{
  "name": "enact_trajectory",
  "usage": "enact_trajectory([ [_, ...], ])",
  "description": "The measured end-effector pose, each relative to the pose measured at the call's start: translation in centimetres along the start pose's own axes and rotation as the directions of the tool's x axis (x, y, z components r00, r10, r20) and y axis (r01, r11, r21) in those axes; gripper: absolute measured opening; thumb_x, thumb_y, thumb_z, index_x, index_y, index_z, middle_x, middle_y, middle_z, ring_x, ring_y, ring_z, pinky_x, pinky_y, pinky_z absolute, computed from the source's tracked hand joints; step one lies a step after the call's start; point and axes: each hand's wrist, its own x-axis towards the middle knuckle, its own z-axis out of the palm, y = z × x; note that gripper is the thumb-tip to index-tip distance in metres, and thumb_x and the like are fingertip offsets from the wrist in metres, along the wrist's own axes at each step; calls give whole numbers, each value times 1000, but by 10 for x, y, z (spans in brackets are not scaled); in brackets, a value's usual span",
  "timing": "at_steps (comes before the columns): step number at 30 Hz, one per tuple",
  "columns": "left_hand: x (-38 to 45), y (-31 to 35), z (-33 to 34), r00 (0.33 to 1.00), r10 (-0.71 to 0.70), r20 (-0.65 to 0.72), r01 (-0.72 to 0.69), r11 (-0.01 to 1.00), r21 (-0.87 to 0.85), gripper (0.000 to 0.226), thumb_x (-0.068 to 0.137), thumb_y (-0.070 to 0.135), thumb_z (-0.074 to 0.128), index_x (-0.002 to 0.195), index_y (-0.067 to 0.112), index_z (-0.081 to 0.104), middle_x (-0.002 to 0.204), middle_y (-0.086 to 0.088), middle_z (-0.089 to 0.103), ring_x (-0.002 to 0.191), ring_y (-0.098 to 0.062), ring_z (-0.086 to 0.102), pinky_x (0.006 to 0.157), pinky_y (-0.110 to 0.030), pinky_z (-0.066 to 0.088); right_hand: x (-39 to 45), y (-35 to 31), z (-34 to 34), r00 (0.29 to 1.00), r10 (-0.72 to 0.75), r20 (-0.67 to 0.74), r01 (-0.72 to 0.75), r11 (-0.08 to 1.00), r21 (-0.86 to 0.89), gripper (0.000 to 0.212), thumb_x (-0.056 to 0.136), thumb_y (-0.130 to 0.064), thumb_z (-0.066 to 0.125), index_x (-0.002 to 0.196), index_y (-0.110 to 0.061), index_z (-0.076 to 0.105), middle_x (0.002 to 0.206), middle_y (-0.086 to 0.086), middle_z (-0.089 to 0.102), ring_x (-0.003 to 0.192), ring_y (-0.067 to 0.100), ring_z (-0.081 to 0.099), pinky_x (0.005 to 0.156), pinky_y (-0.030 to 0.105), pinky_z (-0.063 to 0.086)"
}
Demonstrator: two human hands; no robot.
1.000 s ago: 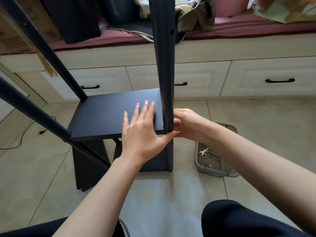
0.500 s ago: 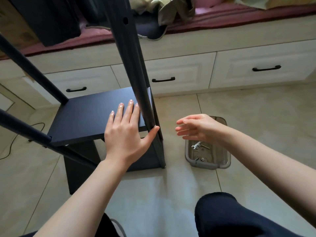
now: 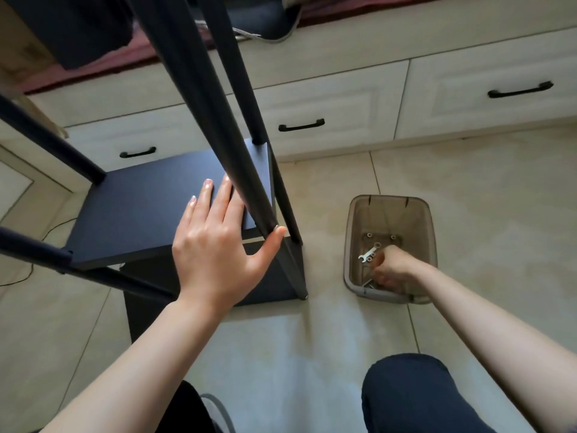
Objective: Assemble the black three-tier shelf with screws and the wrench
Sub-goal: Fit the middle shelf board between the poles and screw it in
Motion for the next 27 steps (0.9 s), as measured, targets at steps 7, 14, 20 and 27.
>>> enact_trajectory([
  [7,0,0,4,999,4,-47,-5,1000,-6,77,91,67,44,142,10,56,148,-10,53,143,-33,43,118,-50,33,26,11,16,998,54,-27,-59,946,-319,32,94,-16,60,123,-4,56,127,15,61,116,28,60,74,23,40],
  [14,0,0,7,996,6,-84,-6,1000,0,77,91,66,45,140,8,58,146,-10,55,141,-33,45,117,-50,34,40,20,28,996,65,-61,-84,922,-378,34,96,-8,54,129,-2,51,131,15,57,119,26,59,90,25,45],
  [20,1,1,9,994,6,-110,-6,1000,0,75,91,65,46,138,8,60,145,-10,57,139,-33,48,116,-51,36,42,23,28,996,0,-88,-37,909,-414,31,95,-5,48,124,-4,56,129,17,59,116,31,59,84,27,43],
  [27,1,2,9,993,4,-116,-4,1000,0,75,90,64,47,138,9,60,144,-10,57,139,-33,48,116,-50,36,42,18,25,996,-24,-86,-13,912,-410,35,100,-19,38,124,-6,60,129,15,61,115,32,61,82,28,44],
])
